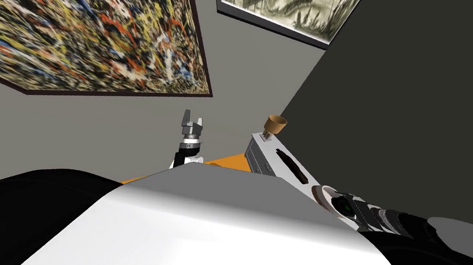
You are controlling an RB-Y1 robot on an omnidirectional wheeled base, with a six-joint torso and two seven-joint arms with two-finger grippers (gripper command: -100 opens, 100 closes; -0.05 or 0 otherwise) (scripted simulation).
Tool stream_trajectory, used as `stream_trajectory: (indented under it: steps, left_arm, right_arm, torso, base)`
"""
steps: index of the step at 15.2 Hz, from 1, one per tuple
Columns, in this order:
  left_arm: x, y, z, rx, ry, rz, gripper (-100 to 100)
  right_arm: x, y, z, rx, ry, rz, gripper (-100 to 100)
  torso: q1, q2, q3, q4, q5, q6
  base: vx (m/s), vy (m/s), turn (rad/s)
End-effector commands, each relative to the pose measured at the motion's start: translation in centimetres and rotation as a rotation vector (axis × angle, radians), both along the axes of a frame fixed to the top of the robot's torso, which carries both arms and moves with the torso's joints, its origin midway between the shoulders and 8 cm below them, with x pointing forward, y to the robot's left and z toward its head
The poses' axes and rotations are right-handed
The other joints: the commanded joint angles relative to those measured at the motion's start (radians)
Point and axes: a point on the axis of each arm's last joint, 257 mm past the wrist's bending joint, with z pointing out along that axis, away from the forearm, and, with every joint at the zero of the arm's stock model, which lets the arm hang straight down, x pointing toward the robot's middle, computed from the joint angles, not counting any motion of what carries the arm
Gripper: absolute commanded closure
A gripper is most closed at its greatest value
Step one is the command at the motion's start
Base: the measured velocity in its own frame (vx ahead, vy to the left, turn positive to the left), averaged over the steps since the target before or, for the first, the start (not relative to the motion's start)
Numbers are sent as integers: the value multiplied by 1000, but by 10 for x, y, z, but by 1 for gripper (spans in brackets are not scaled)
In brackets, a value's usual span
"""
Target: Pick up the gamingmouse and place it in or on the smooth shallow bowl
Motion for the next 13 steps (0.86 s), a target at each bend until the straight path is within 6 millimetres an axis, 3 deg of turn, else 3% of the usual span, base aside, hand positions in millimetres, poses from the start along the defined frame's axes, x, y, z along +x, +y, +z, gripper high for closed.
stream_trajectory:
  steps: [1,7,13]
  left_arm:
    - [0,0,0,0,0,0,0]
    - [0,0,0,0,0,0,0]
    - [0,0,0,0,0,0,0]
  right_arm:
    - [13,-1,12,2,3,13,-100]
    - [45,-2,43,4,13,50,-100]
    - [40,-3,38,3,11,43,-100]
  torso:
    - [0,0,0,0,0,0]
    - [1,-1,0,0,0,0]
    - [0,-1,0,0,0,0]
  base:
    - [-2,22,-91]
    - [-5,22,-75]
    - [-1,3,-5]
